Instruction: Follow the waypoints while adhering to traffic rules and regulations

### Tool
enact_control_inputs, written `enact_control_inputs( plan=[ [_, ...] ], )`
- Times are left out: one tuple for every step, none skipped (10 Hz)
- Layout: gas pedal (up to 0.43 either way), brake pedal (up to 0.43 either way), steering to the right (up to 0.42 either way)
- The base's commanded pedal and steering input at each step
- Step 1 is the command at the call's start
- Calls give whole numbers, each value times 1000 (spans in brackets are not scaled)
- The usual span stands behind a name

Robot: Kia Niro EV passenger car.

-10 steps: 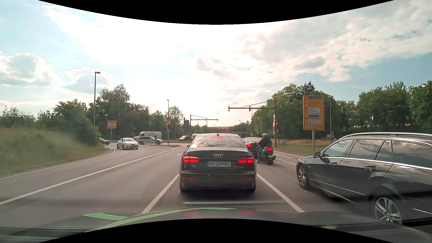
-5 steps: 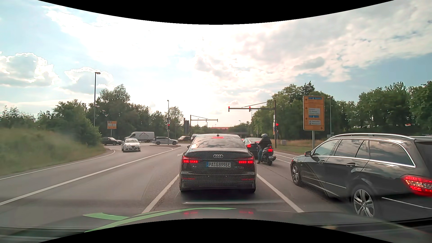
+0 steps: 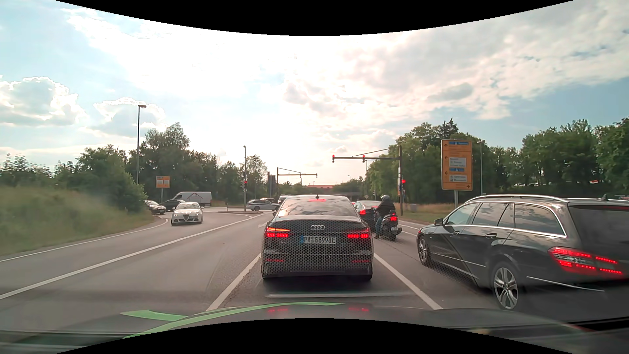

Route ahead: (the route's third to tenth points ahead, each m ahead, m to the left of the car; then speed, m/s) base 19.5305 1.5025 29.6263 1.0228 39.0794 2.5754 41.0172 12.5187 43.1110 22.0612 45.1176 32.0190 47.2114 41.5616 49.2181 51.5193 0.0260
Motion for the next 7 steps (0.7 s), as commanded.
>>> enact_control_inputs(
  plan=[
    [0, 274, -1],
    [0, 280, -1],
    [0, 280, -2],
    [0, 280, -1],
    [0, 280, -1],
    [0, 280, -1],
    [0, 280, -2]
  ],
)
